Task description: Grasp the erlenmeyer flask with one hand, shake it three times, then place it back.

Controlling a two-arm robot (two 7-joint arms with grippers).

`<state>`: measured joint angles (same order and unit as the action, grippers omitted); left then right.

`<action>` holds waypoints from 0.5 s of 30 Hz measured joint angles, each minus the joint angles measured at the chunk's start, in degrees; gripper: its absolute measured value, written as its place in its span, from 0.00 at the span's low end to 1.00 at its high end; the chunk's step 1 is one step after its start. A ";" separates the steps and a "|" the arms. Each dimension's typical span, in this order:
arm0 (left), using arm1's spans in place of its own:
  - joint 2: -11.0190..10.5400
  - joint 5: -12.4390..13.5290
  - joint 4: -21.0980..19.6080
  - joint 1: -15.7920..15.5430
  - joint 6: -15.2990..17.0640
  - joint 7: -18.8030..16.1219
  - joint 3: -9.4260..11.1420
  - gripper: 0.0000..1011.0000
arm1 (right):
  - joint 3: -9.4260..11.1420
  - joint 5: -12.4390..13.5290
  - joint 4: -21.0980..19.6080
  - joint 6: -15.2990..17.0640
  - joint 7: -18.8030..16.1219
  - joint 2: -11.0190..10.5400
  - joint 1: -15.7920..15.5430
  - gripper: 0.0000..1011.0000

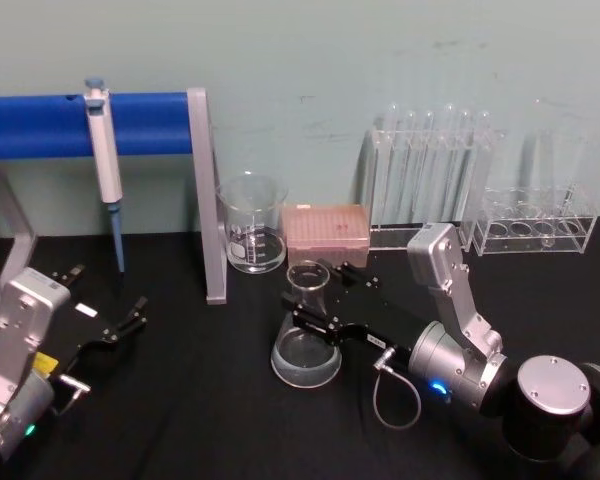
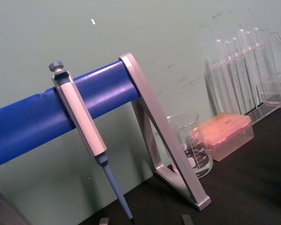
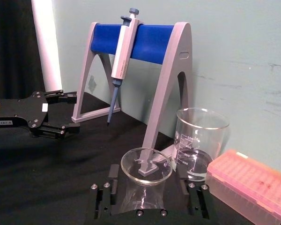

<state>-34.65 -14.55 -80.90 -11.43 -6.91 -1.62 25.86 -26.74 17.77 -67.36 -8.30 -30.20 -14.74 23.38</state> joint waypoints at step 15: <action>0.00 0.00 0.00 0.00 0.00 0.00 0.00 0.99 | 0.00 0.03 0.00 0.00 -0.02 0.00 0.00 0.45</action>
<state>-34.65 -14.55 -80.90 -11.43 -6.91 -1.62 25.86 -26.74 17.80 -67.36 -8.30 -30.22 -14.75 23.38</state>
